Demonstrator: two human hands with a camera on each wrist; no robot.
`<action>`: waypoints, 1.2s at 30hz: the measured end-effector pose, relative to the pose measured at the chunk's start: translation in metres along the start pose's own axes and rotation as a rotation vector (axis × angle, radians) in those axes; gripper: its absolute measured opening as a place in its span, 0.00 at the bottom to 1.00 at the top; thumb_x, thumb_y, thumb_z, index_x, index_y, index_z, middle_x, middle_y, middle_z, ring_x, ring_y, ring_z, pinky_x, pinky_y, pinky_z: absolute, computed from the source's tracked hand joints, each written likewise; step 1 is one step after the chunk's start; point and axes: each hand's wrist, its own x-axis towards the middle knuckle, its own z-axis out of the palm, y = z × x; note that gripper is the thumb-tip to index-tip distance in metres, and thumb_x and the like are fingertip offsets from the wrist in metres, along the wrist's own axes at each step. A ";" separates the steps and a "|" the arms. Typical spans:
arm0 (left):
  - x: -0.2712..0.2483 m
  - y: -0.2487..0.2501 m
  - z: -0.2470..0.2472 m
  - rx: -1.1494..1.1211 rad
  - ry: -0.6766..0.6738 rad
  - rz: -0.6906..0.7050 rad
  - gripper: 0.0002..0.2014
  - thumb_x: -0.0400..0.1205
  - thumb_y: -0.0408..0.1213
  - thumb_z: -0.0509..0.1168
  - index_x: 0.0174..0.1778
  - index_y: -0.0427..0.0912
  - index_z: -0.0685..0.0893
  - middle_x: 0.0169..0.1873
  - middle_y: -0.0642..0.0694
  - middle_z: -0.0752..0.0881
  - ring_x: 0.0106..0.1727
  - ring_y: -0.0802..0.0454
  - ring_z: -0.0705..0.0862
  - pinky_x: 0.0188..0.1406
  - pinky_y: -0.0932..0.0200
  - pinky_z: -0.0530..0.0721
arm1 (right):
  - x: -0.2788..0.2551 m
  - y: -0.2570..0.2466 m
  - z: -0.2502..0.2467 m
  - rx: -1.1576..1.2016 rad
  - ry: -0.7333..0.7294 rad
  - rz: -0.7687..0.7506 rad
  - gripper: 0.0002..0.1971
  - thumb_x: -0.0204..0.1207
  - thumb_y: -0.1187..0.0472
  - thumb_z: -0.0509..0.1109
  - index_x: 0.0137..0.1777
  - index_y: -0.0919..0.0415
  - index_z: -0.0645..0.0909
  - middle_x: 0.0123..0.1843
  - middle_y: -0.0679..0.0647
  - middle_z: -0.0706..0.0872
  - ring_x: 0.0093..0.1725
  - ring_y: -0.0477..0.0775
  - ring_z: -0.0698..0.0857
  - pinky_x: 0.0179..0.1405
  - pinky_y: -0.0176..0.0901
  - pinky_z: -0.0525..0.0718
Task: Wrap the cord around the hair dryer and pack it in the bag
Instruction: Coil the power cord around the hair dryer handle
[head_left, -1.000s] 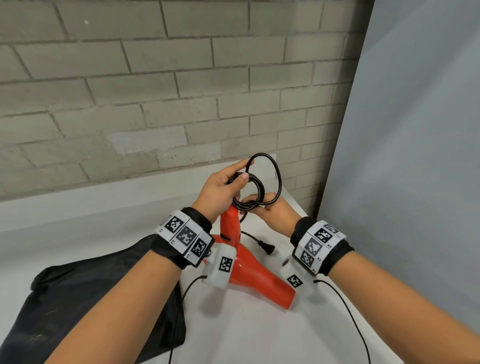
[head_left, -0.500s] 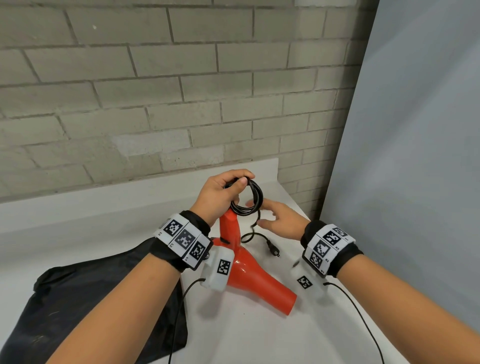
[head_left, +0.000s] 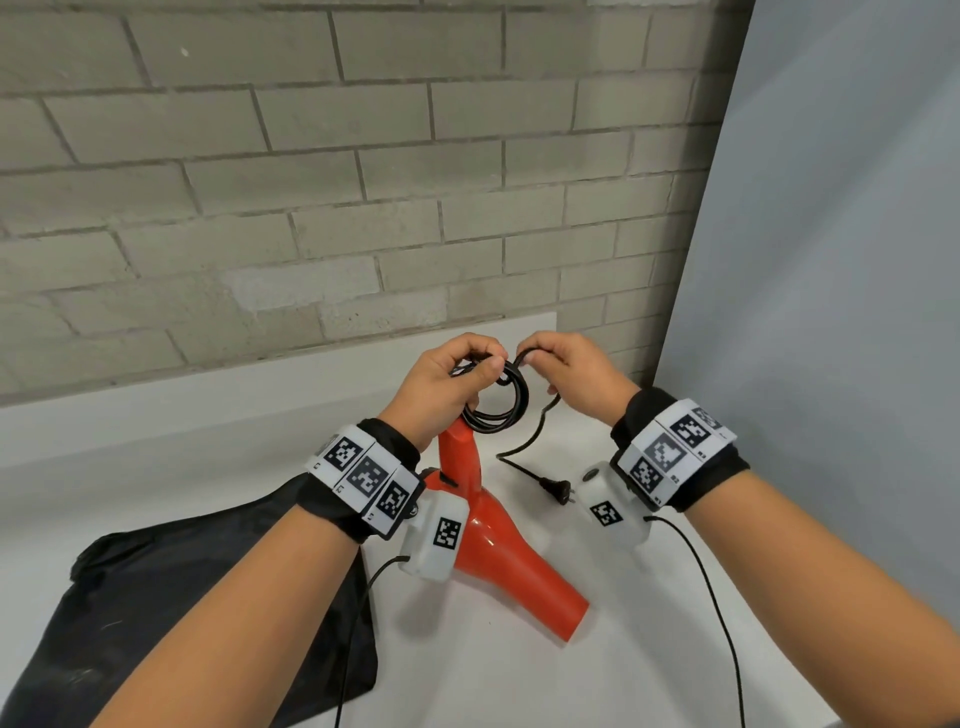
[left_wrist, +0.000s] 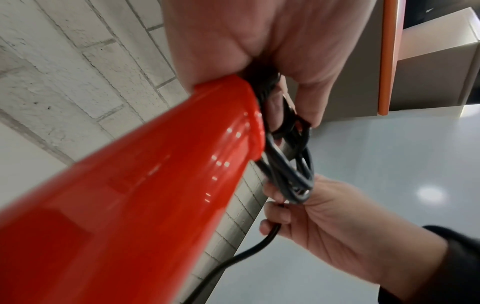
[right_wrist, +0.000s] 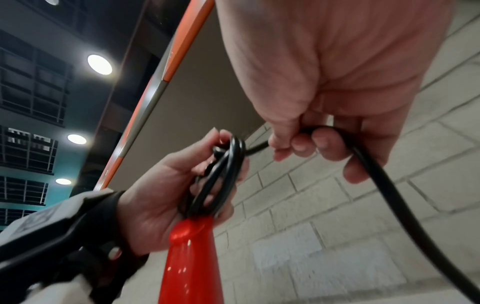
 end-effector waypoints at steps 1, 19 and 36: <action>0.000 0.000 0.000 0.032 -0.018 -0.003 0.08 0.79 0.31 0.64 0.44 0.50 0.82 0.35 0.61 0.81 0.28 0.68 0.77 0.33 0.70 0.76 | 0.002 -0.003 -0.004 0.000 0.031 -0.002 0.11 0.80 0.67 0.59 0.53 0.66 0.83 0.33 0.43 0.78 0.33 0.45 0.75 0.35 0.31 0.74; 0.007 0.002 0.004 0.164 -0.078 -0.030 0.09 0.80 0.32 0.62 0.52 0.50 0.81 0.39 0.59 0.82 0.31 0.69 0.77 0.34 0.68 0.76 | -0.017 -0.026 -0.015 0.028 0.188 -0.159 0.07 0.78 0.66 0.63 0.51 0.63 0.82 0.37 0.47 0.82 0.39 0.44 0.80 0.45 0.35 0.78; 0.005 0.000 0.007 0.129 -0.025 -0.037 0.07 0.81 0.32 0.61 0.49 0.48 0.80 0.31 0.57 0.77 0.25 0.66 0.73 0.30 0.70 0.74 | -0.039 0.111 0.054 -0.325 -0.349 0.718 0.28 0.75 0.59 0.70 0.74 0.63 0.67 0.70 0.61 0.79 0.68 0.59 0.78 0.69 0.44 0.74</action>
